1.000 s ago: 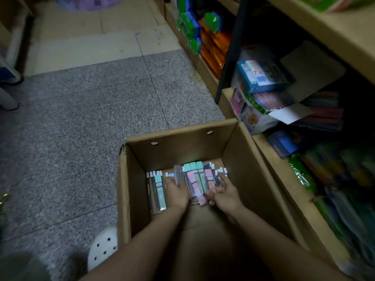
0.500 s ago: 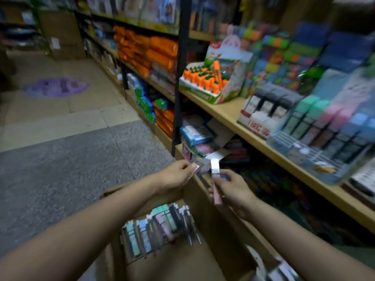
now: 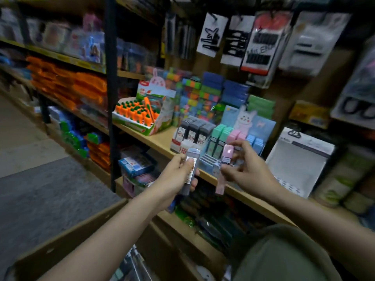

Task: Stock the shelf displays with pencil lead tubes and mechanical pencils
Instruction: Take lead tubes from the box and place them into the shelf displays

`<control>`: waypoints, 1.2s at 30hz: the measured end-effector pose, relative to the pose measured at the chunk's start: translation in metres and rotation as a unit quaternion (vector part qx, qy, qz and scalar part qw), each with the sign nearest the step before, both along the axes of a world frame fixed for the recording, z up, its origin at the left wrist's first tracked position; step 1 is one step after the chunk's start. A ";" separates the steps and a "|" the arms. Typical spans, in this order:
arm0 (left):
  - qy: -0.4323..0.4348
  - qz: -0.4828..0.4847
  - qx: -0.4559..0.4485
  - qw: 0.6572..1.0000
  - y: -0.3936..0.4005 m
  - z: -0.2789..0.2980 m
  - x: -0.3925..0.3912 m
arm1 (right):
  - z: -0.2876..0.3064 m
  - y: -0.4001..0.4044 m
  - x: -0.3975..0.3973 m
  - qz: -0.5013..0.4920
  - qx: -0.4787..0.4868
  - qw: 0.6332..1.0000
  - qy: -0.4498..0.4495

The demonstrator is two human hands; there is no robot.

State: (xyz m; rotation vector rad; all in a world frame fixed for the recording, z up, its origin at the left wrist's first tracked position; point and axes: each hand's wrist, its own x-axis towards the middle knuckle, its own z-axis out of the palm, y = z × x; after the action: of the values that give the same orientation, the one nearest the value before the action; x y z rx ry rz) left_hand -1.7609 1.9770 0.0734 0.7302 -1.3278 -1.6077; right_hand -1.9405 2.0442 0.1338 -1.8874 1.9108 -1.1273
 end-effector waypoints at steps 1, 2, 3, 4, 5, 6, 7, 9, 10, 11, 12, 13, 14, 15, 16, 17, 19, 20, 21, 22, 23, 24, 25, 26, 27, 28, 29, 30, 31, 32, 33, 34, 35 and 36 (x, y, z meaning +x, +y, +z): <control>0.004 -0.010 0.004 1.000 -0.001 0.002 -0.004 | 0.006 0.001 -0.010 -0.011 -0.012 1.000 -0.009; 0.009 -0.018 0.010 1.000 -0.003 0.003 -0.008 | 0.013 0.002 -0.020 -0.021 -0.021 0.999 -0.026; 0.014 -0.022 0.017 1.000 -0.004 0.004 -0.011 | 0.019 0.002 -0.029 -0.033 -0.031 0.998 -0.040; 0.018 -0.023 0.024 0.999 -0.006 0.005 -0.014 | 0.025 0.001 -0.038 -0.048 -0.046 0.997 -0.035; 0.023 -0.022 0.028 0.999 -0.008 0.006 -0.017 | 0.030 -0.001 -0.045 -0.068 -0.065 0.995 -0.009; 0.028 -0.020 0.031 0.999 -0.009 0.007 -0.020 | 0.035 -0.004 -0.051 -0.088 -0.084 0.992 0.025; 0.033 -0.019 0.033 0.999 -0.010 0.008 -0.022 | 0.039 -0.009 -0.055 -0.102 -0.098 0.989 0.050; 0.031 -0.012 0.035 0.999 -0.012 0.008 -0.026 | 0.045 -0.019 -0.056 -0.111 -0.114 0.985 0.070; 0.023 -0.006 0.032 0.999 -0.014 0.007 -0.027 | 0.047 -0.025 -0.055 -0.113 -0.117 0.983 0.084; 0.011 -0.001 0.026 1.000 -0.015 0.007 -0.028 | 0.048 -0.031 -0.054 -0.115 -0.117 0.981 0.103; 0.001 0.003 0.018 1.000 -0.017 0.005 -0.028 | 0.048 -0.036 -0.053 -0.113 -0.114 0.979 0.124; -0.004 0.003 0.011 1.000 -0.019 0.004 -0.029 | 0.047 -0.042 -0.052 -0.110 -0.109 0.977 0.146; -0.005 -0.001 0.005 1.000 -0.021 0.002 -0.028 | 0.046 -0.046 -0.051 -0.108 -0.103 0.974 0.172; -0.005 -0.005 0.002 1.000 -0.023 0.001 -0.028 | 0.043 -0.050 -0.050 -0.106 -0.098 0.970 0.198; -0.003 -0.007 0.000 1.000 -0.025 0.000 -0.026 | 0.041 -0.054 -0.049 -0.104 -0.096 0.965 0.221; 0.001 -0.008 0.001 1.000 -0.026 -0.001 -0.025 | 0.038 -0.058 -0.049 -0.102 -0.093 0.962 0.237; 0.017 -0.009 0.011 1.000 -0.030 -0.003 -0.023 | 0.033 -0.063 -0.050 -0.104 -0.087 0.959 0.248; 0.026 -0.009 0.017 0.999 -0.031 -0.004 -0.022 | 0.031 -0.065 -0.050 -0.106 -0.082 0.958 0.252; 0.032 -0.008 0.022 0.999 -0.032 -0.005 -0.022 | 0.028 -0.067 -0.051 -0.109 -0.077 0.957 0.258; 0.034 -0.006 0.024 0.999 -0.033 -0.006 -0.021 | 0.026 -0.068 -0.052 -0.113 -0.071 0.955 0.264; 0.035 -0.004 0.026 0.999 -0.034 -0.007 -0.021 | 0.024 -0.070 -0.052 -0.117 -0.064 0.954 0.269; 0.036 -0.003 0.029 0.999 -0.035 -0.008 -0.021 | 0.022 -0.070 -0.052 -0.120 -0.059 0.953 0.270; 0.037 -0.002 0.033 0.999 -0.037 -0.009 -0.021 | 0.021 -0.071 -0.052 -0.124 -0.055 0.954 0.267; 0.039 -0.001 0.038 0.999 -0.038 -0.010 -0.021 | 0.020 -0.071 -0.052 -0.126 -0.053 0.956 0.260; 0.040 0.000 0.042 0.998 -0.038 -0.011 -0.021 | 0.020 -0.071 -0.052 -0.127 -0.051 0.957 0.254; 0.040 0.001 0.044 0.998 -0.039 -0.011 -0.021 | 0.019 -0.072 -0.052 -0.127 -0.050 0.958 0.251; 0.041 0.001 0.046 0.998 -0.040 -0.012 -0.021 | 0.018 -0.072 -0.053 -0.128 -0.049 0.958 0.254; 0.042 0.001 0.048 0.998 -0.040 -0.012 -0.021 | 0.016 -0.072 -0.054 -0.130 -0.048 0.955 0.264; 0.044 0.001 0.050 0.998 -0.040 -0.012 -0.022 | 0.015 -0.073 -0.055 -0.137 -0.049 0.949 0.280; 0.046 0.001 0.051 0.998 -0.040 -0.012 -0.022 | 0.013 -0.074 -0.056 -0.147 -0.053 0.942 0.298; 0.047 0.001 0.051 0.998 -0.040 -0.012 -0.022 | 0.012 -0.075 -0.056 -0.157 -0.060 0.934 0.315; 0.047 0.002 0.050 0.998 -0.039 -0.012 -0.022 | 0.011 -0.076 -0.057 -0.164 -0.067 0.928 0.328; 0.045 0.003 0.048 0.998 -0.039 -0.012 -0.022 | 0.011 -0.078 -0.057 -0.170 -0.073 0.924 0.334; 0.043 0.003 0.046 0.998 -0.039 -0.012 -0.022 | 0.010 -0.079 -0.057 -0.175 -0.075 0.922 0.338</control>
State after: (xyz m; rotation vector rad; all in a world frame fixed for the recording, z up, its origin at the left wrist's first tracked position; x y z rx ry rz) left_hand -1.7827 1.9384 0.0618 0.7112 -1.1969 -1.6856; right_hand -1.9976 1.9652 0.1437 -2.2912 2.6792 -0.7628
